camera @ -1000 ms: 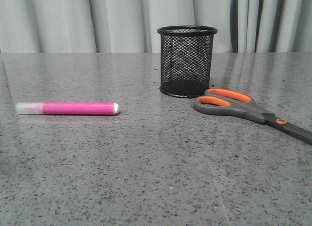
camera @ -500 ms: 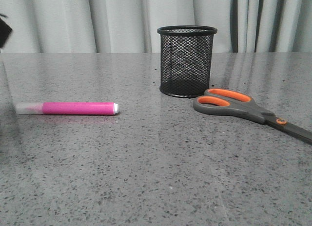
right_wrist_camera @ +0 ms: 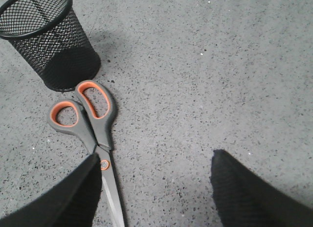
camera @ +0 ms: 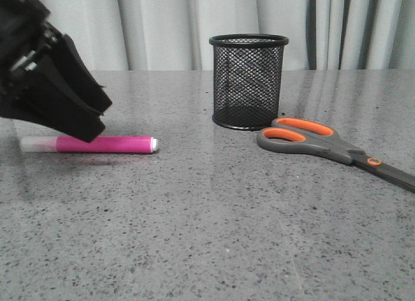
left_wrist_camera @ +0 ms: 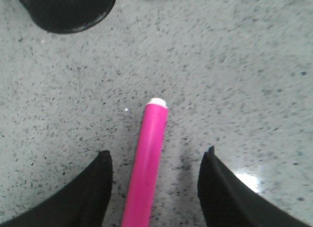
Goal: Put pen and scissors into bin
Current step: 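Lower the left gripper onto the pink marker and close it, then lift the pink marker with the left gripper and drop it into the mesh holder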
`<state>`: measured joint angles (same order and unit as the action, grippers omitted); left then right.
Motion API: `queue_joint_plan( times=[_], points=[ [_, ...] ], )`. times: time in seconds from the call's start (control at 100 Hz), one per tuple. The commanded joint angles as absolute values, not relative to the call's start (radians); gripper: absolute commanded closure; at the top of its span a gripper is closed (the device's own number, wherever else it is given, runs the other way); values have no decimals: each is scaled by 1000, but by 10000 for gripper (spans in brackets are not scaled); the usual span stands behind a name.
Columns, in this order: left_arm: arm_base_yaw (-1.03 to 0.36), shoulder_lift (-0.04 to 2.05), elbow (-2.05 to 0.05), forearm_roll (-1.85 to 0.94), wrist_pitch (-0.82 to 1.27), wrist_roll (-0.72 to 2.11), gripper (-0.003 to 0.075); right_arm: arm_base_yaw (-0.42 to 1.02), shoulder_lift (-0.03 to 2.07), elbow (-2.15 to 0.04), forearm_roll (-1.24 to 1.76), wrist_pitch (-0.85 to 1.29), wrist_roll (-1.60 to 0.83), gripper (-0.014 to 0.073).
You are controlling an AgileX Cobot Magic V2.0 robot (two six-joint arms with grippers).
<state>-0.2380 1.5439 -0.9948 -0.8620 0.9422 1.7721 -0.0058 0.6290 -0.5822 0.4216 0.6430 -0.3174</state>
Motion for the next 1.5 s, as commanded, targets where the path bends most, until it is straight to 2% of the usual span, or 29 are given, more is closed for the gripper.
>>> queue_joint_plan(
  times=[0.0,0.26,0.35,0.48,0.5,0.78,0.97,1.13,1.25,1.49],
  points=[
    [-245,1549,-1035,-901,950,1785,354,-4,636,-619,439,591,-331,161],
    [-245,1598,-1042,-882,950,1801,371,-4,636,-619,439,591,-333,161],
    [-245,1604,-1042,-879,950,1801,466,-4,636,-619,439,591,-333,161],
    [-245,1604,-1042,-872,954,1792,721,-4,636,-619,439,592,-333,161],
    [-245,1604,-1044,-871,957,1790,738,-4,636,-619,439,592,-333,161],
    [-245,1533,-1142,-970,1044,1657,739,-4,636,-619,439,592,-333,161],
    [-250,1444,-1161,-1460,964,1724,740,-4,636,-619,439,592,-333,161],
    [-349,1464,-1163,-1846,827,1887,739,-4,636,-619,440,594,-333,161],
    [-459,1526,-1225,-1849,686,1909,739,-4,636,-619,440,595,-333,161],
    [-564,1726,-1394,-1849,632,1909,739,-4,636,-619,440,593,-333,161]
  ],
)
